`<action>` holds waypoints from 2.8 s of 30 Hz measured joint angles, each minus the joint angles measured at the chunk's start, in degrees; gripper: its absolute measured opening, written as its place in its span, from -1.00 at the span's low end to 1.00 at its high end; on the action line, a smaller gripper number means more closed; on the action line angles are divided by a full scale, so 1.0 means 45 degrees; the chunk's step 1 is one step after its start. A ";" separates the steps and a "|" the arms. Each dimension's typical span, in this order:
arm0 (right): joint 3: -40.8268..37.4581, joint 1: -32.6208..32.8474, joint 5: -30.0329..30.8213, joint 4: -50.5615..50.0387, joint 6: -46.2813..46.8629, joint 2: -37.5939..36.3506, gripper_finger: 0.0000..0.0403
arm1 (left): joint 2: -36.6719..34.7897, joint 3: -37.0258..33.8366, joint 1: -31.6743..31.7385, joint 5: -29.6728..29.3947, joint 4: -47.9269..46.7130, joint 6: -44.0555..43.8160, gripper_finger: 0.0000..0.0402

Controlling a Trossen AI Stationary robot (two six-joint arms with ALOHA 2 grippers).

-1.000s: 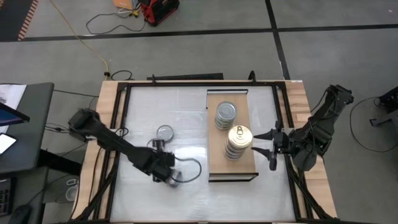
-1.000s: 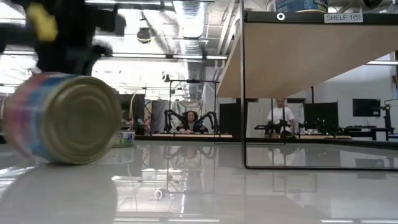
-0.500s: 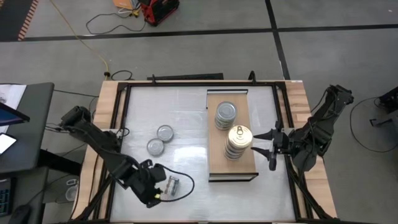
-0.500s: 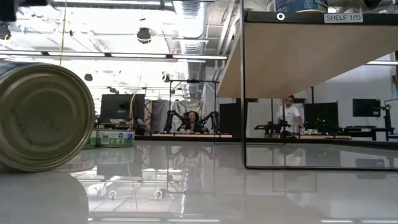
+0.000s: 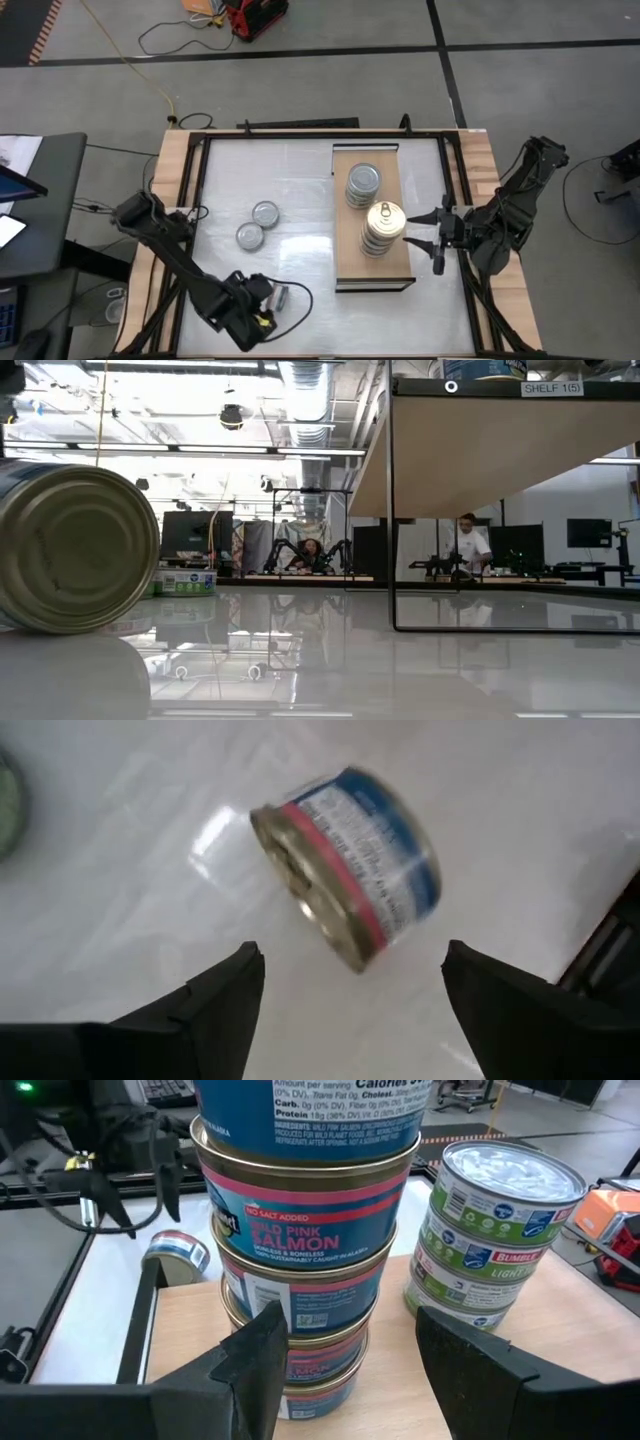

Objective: Stack canned seafood by type on shelf
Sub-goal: Stack the blue tuna can on top of the blue tuna can

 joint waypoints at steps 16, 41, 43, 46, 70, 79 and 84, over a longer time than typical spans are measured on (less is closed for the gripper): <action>0.0000 0.0549 -0.0073 0.0481 0.1176 0.0598 0.22 | 0.3804 0.4514 0.0230 -0.3507 -0.4655 -0.0571 0.45; 0.0000 0.1545 -0.0078 0.2409 0.1195 0.1593 0.22 | 0.3245 0.3696 0.0116 -0.5379 -0.3535 -0.1521 0.45; 0.0000 0.1540 -0.0078 0.2411 0.1159 0.1593 0.22 | 0.3245 0.3862 -0.0160 -0.5073 -0.3421 -0.1649 0.45; 0.0000 0.1535 -0.0078 0.2414 0.1146 0.1593 0.22 | 0.3250 0.3877 -0.0369 -0.4843 -0.3641 -0.1685 0.45; 0.0000 0.1540 -0.0078 0.2415 0.1195 0.1602 0.22 | 0.3338 0.3024 -0.1443 -0.6401 -0.4115 -0.5557 0.57; 0.0000 0.1559 -0.0092 0.2399 0.1205 0.1603 0.22 | 0.3343 0.1765 -0.0996 -0.6044 -0.2132 -0.5094 0.61; 0.0000 0.1761 -0.0092 0.2404 0.1209 0.1603 0.22 | 0.3347 0.0953 -0.0732 -0.5368 -0.1238 -0.4543 0.61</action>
